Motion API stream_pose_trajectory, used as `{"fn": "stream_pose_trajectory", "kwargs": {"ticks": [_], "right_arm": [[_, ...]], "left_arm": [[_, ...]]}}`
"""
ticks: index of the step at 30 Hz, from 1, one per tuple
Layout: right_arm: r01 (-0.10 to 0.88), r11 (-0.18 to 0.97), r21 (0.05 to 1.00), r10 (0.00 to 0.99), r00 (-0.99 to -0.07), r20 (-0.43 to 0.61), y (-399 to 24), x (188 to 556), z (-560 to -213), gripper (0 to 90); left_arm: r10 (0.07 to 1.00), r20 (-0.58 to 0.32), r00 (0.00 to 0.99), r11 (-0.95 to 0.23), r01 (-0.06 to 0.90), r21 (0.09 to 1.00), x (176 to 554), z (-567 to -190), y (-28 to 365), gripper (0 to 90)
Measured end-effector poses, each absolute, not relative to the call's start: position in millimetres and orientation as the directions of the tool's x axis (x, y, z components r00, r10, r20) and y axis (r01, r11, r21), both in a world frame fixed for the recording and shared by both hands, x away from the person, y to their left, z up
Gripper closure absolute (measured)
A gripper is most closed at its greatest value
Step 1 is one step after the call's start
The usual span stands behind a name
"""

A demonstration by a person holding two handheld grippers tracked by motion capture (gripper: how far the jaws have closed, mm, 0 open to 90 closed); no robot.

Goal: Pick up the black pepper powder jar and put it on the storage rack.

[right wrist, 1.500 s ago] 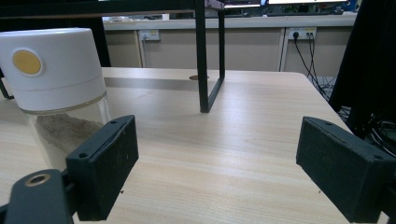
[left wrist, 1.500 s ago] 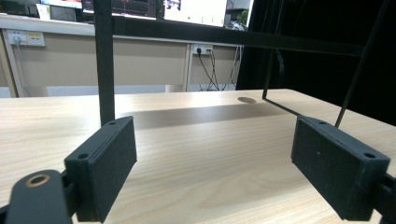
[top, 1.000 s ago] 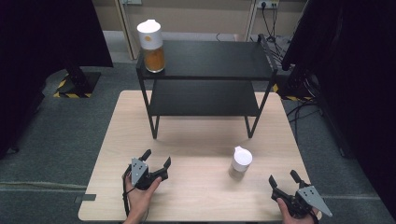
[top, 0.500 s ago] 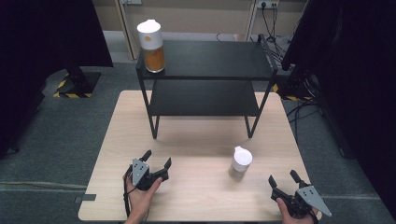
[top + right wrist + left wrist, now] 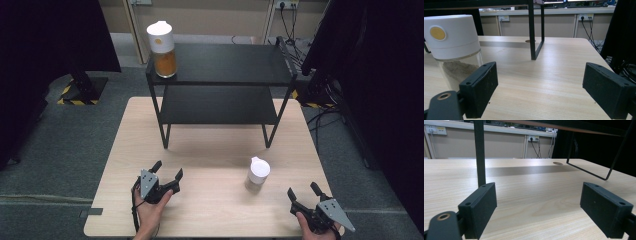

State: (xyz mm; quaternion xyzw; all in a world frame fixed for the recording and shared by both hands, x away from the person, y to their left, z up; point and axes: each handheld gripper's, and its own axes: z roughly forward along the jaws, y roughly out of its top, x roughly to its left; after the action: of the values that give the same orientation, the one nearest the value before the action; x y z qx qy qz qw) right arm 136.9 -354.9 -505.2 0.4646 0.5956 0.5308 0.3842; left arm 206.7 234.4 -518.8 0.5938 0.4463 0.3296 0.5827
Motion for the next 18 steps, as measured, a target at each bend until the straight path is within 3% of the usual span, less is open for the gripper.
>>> {"fn": "stream_pose_trajectory", "kwargs": {"ticks": [7,18], "right_arm": [[0.102,0.003,0.995,0.961,-0.276,0.025,-348,131,-502,13.3],[0.074,0.033,0.997,0.894,-0.448,0.004,-326,153,-477,13.0]], "left_arm": [[0.912,-0.133,0.387,0.08,0.15,0.985,207,-518,235,13.4],[0.913,-0.128,0.387,0.077,0.145,0.986,207,-519,235,13.4]]}}
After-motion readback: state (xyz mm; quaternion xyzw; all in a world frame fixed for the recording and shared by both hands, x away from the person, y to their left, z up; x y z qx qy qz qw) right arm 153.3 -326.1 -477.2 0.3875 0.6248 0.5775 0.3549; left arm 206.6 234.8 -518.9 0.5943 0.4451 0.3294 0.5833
